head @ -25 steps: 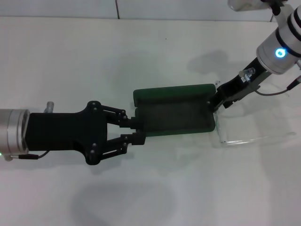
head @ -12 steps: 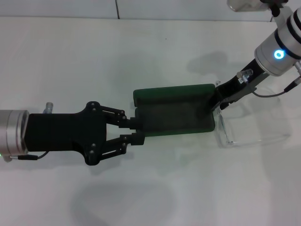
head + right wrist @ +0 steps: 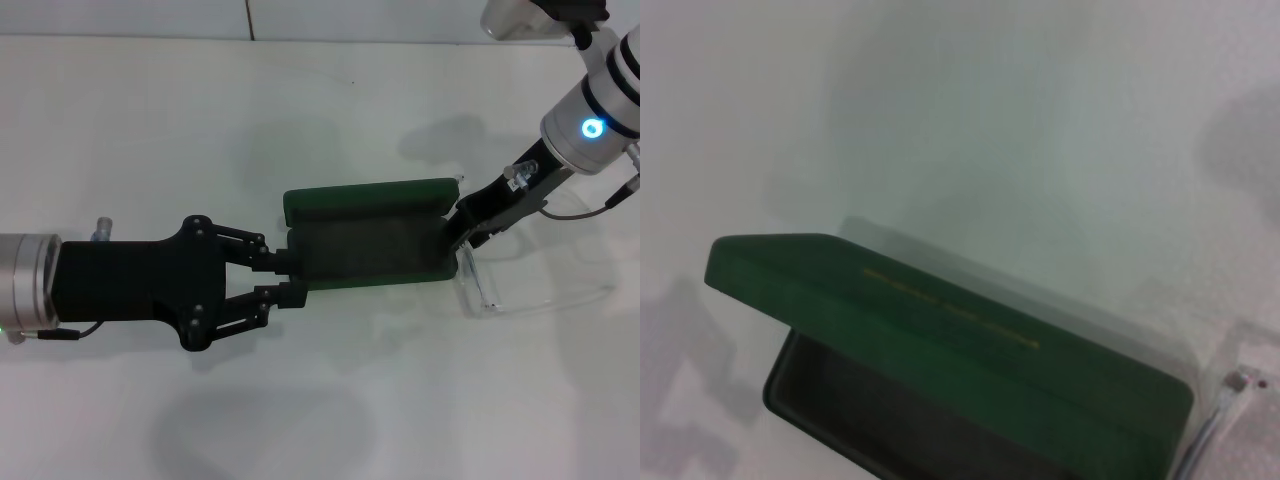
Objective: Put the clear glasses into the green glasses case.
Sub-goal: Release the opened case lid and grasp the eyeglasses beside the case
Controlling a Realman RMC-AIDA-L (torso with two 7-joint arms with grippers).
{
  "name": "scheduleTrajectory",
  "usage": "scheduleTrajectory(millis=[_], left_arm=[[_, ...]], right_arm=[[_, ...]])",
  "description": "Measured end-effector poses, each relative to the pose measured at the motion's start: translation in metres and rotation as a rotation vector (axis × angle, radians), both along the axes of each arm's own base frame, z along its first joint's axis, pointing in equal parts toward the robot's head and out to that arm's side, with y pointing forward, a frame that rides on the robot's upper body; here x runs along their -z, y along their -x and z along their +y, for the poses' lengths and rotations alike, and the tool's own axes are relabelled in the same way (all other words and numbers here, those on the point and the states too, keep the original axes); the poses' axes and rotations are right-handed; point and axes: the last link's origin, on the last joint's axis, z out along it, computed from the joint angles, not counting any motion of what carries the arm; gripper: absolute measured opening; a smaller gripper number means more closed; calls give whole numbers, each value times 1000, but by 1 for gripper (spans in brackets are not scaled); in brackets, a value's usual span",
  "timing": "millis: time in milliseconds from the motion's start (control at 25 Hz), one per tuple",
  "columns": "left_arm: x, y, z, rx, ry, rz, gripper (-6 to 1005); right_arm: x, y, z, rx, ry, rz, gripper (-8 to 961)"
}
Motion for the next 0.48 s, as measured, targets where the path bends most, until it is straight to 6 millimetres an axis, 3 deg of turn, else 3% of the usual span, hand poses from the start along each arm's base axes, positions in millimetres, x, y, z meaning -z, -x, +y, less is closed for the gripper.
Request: scheduleTrajectory(millis=[480], left_arm=[[3, -1, -1, -6, 1, -7, 273]], right_arm=[[0, -4, 0, -3, -4, -20, 360]])
